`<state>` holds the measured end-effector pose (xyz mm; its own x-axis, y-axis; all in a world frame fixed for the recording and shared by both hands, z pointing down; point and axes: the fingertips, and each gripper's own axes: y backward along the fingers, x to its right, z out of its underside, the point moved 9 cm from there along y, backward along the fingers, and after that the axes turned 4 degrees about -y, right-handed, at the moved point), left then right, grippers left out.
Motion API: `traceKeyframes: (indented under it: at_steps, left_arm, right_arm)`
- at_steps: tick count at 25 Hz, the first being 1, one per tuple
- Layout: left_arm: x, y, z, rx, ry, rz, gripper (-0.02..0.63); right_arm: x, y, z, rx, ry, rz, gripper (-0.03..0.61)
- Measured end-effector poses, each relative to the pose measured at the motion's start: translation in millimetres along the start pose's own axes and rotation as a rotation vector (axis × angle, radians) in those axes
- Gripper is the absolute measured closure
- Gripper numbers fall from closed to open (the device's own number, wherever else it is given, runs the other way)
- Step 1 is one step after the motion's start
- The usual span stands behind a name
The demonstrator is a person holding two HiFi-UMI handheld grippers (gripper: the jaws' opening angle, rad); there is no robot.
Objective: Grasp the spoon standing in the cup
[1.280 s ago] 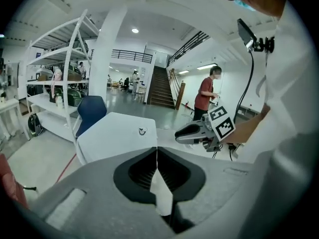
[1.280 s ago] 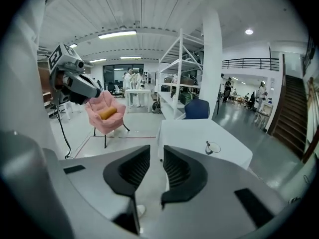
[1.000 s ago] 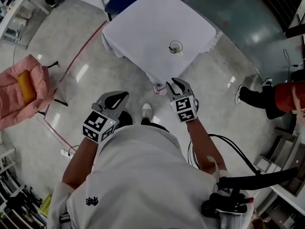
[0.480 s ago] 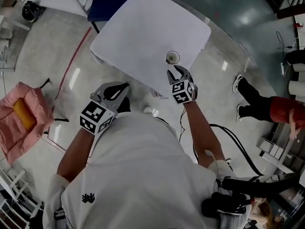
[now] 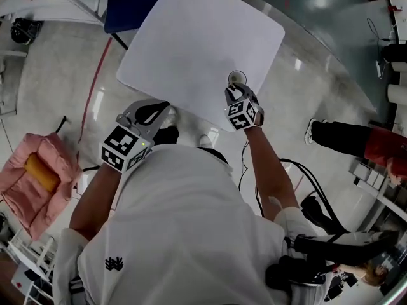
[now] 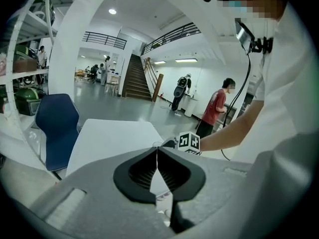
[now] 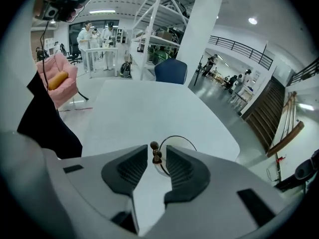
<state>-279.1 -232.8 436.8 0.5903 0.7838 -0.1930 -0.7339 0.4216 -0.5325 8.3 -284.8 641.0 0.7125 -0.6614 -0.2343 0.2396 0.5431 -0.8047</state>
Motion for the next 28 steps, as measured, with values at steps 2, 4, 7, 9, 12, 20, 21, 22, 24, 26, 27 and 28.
traceKeyframes:
  at_steps: [2, 4, 7, 9, 12, 20, 21, 22, 24, 26, 27, 28]
  left_arm:
    - [-7.7, -2.6, -3.0, -0.005, -0.005, 0.011, 0.601]
    - [-13.3, -4.7, -7.7, -0.005, -0.01, 0.015, 0.601]
    - [-17.1, -9.5, -10.4, -0.007, -0.007, 0.019, 0.601]
    - [-15.2, -14.2, -10.3, -0.008, -0.006, 0.025, 0.601]
    - [0.6, -25.1, -15.3, -0.011, -0.004, 0.029, 0.601]
    - [14.8, -29.6, -17.2, -0.006, -0.005, 0.026, 0.601]
    - [20.7, -32.5, -21.4, -0.004, -0.004, 0.023, 0.601]
    - [27.5, -35.3, -25.4, -0.003, -0.003, 0.019, 0.601]
    - [38.8, -37.1, -26.8, 0.002, -0.003, 0.011, 0.601]
    - [47.0, -34.9, -21.6, 0.01, -0.002, 0.005, 0.601]
    - [51.6, -34.0, -19.0, 0.014, 0.0, 0.003, 0.601]
    - [57.0, -34.2, -17.2, 0.018, 0.002, 0.001, 0.601]
  right_arm:
    - [0.3, -4.1, 0.1, -0.016, 0.001, 0.009, 0.488]
    - [2.7, -4.9, -0.8, -0.019, 0.001, 0.022, 0.522]
    - [7.5, -2.6, 0.0, -0.012, -0.008, 0.033, 0.525]
    - [11.8, -0.4, 1.9, -0.004, -0.015, 0.032, 0.526]
    - [22.5, 11.0, 8.3, 0.009, -0.021, 0.026, 0.528]
    - [27.6, 34.2, -7.0, 0.07, -0.055, 0.019, 0.529]
    - [33.4, 41.9, -7.4, 0.078, -0.058, 0.019, 0.529]
    - [38.8, 49.9, -7.4, 0.087, -0.061, 0.017, 0.529]
    - [42.5, 63.3, -10.1, 0.109, -0.066, 0.01, 0.529]
    - [38.3, 75.0, -16.1, 0.134, -0.063, 0.005, 0.529]
    - [36.0, 81.4, -18.6, 0.145, -0.06, 0.003, 0.529]
    - [34.7, 88.1, -20.3, 0.156, -0.057, 0.0, 0.529]
